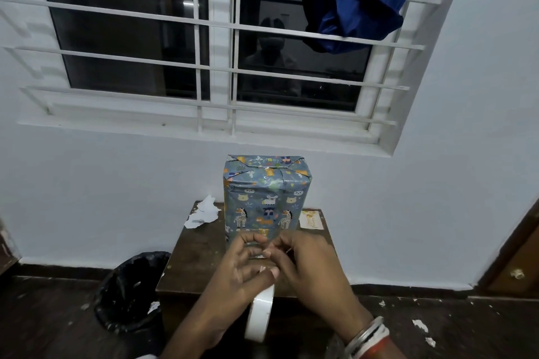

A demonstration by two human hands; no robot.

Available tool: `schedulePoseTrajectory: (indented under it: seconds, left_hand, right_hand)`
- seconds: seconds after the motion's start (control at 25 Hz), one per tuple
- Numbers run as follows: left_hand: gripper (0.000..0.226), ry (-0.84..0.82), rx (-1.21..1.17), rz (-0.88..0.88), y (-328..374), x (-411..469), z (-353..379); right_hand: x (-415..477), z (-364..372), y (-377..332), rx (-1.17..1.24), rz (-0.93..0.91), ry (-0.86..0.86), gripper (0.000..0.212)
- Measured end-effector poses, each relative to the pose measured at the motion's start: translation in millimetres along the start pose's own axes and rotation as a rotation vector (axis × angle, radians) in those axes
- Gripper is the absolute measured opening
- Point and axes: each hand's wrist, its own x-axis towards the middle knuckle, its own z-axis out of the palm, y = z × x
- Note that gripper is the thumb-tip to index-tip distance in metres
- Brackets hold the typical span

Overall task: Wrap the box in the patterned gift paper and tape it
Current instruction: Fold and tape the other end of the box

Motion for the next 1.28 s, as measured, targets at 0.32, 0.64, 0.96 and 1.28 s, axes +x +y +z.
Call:
schedulePoseTrajectory:
  seconds: [0.32, 0.64, 0.96, 1.28]
  left_hand:
    - [0.065, 0.064, -0.025, -0.067, -38, -2, 0]
    - [0.059, 0.16, -0.166, -0.255, -78, 4, -4]
    - [0.067, 0.083, -0.142, -0.388, -86, 13, -17]
    - [0.048, 0.032, -0.169, -0.368, -83, 24, -21]
  right_hand:
    - [-13, 36, 31, 0.107, 0.025, -0.003, 0.008]
    - [-28, 95, 67, 0.037, 0.012, 0.029, 0.015]
    - [-21, 86, 138, -0.16, 0.365, 0.107, 0.017]
    - [3, 88, 170, -0.516, 0.363, -0.343, 0.004]
